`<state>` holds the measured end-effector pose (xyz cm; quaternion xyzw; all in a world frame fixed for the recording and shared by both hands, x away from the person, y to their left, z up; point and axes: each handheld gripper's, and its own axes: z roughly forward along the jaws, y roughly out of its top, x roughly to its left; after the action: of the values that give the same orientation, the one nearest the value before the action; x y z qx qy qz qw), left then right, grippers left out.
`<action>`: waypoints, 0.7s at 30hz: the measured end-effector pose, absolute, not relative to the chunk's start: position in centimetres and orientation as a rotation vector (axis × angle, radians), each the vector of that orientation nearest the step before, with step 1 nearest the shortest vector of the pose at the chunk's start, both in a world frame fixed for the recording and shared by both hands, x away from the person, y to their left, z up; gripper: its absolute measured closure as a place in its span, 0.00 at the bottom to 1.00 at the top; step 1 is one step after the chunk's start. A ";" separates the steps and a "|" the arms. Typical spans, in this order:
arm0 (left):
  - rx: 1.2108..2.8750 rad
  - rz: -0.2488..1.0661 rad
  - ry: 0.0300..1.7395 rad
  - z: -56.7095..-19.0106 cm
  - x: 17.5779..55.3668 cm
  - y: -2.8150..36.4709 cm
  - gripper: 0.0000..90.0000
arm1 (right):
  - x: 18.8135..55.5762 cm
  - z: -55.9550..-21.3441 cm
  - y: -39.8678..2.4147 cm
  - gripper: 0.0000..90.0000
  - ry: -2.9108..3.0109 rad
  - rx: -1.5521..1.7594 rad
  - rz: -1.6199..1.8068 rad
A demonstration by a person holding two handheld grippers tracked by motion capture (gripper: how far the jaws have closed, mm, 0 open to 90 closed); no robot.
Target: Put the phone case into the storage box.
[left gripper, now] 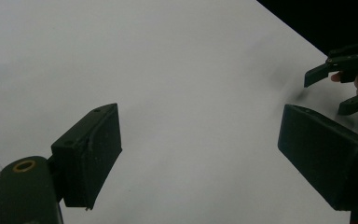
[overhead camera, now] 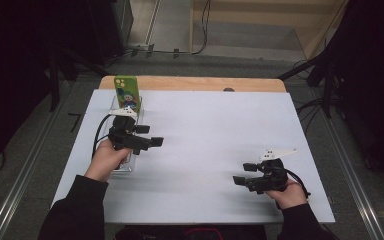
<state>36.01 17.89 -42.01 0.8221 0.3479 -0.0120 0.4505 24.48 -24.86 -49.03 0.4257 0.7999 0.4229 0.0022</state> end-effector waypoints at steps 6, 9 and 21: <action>2.027 -0.010 0.856 -42.7 34.9 18.0 0.16 | 24.5 -49.1 -24.8 0.28 2.516 1.336 1.323; 2.019 0.001 0.844 -43.0 34.4 18.1 0.16 | 24.4 -49.2 -24.8 0.28 2.519 1.338 1.324; 1.993 -0.006 0.838 -44.1 32.4 18.3 0.16 | 24.5 -49.2 -25.1 0.28 2.511 1.347 1.327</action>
<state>32.38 18.35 -44.11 0.8135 0.3421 -0.0025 0.4703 24.48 -25.06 -49.18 0.4284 0.7988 0.4223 -0.0008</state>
